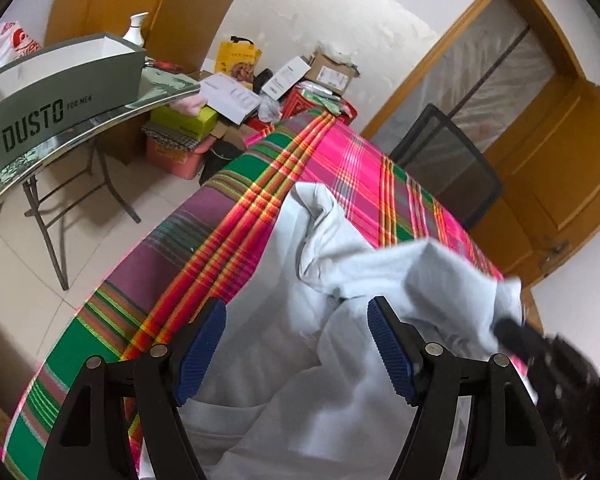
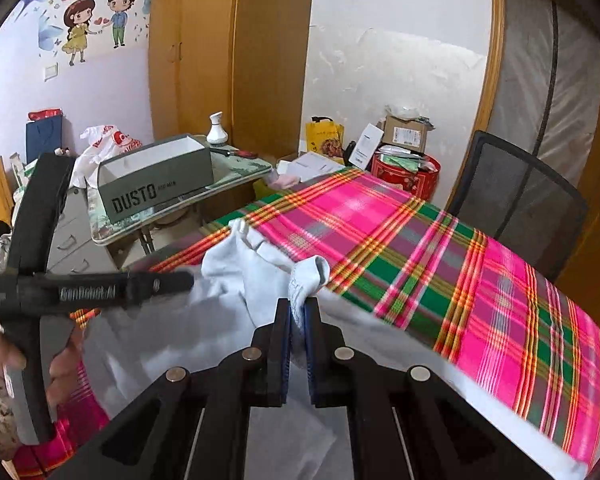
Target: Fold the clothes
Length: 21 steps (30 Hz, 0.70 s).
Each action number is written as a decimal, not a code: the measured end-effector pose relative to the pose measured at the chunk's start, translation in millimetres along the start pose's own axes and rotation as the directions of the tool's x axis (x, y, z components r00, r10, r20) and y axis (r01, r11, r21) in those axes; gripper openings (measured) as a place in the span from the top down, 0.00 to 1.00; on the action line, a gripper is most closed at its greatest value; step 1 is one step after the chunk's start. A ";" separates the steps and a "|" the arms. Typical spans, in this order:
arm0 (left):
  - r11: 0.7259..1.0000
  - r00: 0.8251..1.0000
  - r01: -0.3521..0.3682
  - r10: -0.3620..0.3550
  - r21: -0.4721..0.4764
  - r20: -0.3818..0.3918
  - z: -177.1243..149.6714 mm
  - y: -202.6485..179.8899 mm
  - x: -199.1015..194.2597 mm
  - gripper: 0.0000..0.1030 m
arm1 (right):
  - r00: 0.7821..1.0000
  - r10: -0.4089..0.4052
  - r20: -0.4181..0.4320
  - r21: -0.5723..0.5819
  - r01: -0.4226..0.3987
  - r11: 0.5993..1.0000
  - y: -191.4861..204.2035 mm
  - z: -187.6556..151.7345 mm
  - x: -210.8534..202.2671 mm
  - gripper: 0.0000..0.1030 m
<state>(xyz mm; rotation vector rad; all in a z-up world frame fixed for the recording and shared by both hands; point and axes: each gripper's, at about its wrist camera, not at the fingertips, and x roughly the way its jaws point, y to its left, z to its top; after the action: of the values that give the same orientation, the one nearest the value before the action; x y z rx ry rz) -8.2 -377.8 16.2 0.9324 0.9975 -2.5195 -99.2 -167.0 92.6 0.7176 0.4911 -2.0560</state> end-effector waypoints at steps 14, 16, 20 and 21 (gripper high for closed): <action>0.994 0.998 0.052 -0.054 -0.093 -0.021 5.6 12.0 1.8 0.27 | 0.999 -0.024 -0.047 -0.042 0.022 0.999 40.3 -57.7 -12.9 0.93; 0.995 0.998 0.023 -0.028 -0.094 -0.055 8.3 11.1 4.5 0.27 | 0.998 -0.023 -0.063 -0.040 0.021 0.999 42.1 -62.5 -10.4 0.93; 0.997 0.998 0.019 -0.023 -0.072 -0.057 18.3 8.4 -3.8 0.27 | 0.997 -0.013 -0.081 -0.021 0.011 1.000 44.0 -70.3 -7.8 0.93; 0.999 0.999 0.001 -0.003 -0.052 -0.047 24.5 6.0 -7.9 0.27 | 0.997 -0.001 -0.077 -0.005 0.000 1.000 43.0 -71.0 -7.9 0.92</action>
<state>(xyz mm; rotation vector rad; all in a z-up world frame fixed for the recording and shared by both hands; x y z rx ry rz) -10.9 -398.9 32.0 0.9798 1.0734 -2.4712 -37.8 -144.0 41.0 0.7962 0.5401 -2.0323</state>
